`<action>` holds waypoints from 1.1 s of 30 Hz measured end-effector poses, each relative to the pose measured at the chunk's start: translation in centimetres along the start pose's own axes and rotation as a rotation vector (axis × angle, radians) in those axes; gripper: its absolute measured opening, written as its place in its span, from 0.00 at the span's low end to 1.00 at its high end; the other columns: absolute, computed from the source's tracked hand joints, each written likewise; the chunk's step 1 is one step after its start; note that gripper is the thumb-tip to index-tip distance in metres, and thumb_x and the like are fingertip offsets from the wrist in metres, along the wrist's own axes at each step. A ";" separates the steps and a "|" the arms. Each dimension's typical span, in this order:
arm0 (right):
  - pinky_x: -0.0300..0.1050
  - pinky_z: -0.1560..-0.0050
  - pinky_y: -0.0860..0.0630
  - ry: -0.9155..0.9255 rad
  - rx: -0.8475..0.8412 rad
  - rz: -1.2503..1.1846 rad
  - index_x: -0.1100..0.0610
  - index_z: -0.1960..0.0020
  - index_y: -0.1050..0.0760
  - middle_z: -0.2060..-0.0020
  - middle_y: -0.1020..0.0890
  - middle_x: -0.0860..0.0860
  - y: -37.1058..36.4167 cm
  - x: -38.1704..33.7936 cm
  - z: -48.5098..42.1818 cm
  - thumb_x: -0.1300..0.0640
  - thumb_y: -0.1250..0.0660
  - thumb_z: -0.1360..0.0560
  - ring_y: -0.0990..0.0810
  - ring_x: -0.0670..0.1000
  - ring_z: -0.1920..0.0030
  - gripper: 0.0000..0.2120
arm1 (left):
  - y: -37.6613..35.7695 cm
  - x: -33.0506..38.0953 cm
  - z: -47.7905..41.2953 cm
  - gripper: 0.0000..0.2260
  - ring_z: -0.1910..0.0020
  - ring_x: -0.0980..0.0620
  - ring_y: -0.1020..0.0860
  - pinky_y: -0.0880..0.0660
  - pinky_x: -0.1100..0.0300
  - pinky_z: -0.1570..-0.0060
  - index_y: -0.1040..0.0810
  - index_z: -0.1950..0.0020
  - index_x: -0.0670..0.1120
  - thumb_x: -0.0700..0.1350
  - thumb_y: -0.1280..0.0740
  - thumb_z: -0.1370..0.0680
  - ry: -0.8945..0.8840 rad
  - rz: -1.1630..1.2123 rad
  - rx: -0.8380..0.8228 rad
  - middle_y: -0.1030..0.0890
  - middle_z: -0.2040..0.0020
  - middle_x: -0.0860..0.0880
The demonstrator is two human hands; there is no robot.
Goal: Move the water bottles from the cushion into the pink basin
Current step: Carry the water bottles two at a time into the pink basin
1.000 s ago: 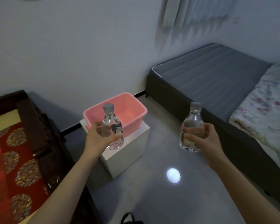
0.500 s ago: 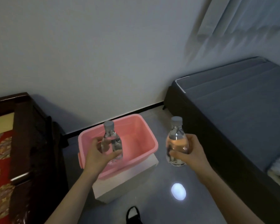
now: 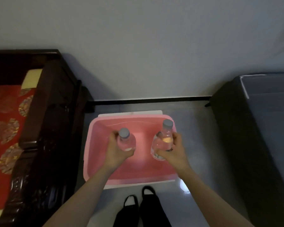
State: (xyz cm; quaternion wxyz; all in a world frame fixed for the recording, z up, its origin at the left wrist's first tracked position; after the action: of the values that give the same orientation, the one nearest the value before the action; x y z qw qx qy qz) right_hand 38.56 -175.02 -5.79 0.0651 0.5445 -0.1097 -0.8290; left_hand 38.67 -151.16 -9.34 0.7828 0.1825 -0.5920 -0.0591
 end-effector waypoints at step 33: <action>0.48 0.37 0.29 0.169 0.080 0.274 0.49 0.40 0.30 0.40 0.24 0.50 -6.4 9.6 -13.7 0.58 0.22 0.40 0.24 0.54 0.39 0.32 | -9.9 -9.1 -9.1 0.27 0.44 0.42 0.24 0.27 0.52 0.44 0.27 0.42 0.41 0.39 0.20 0.37 -0.055 -0.064 0.101 0.23 0.44 0.42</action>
State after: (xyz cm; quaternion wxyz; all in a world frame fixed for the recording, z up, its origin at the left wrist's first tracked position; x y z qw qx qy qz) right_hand 47.38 -172.58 -21.20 0.1647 0.5942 -0.2101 -0.7587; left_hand 45.85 -155.56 -23.21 0.7539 0.2387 -0.6092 -0.0592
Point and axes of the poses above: each hand's wrist, its own z-axis away from the middle knuckle, its own y-axis out of the back of the hand, x = y × z, the point moved 6 cm from there along -z, towards the middle knuckle
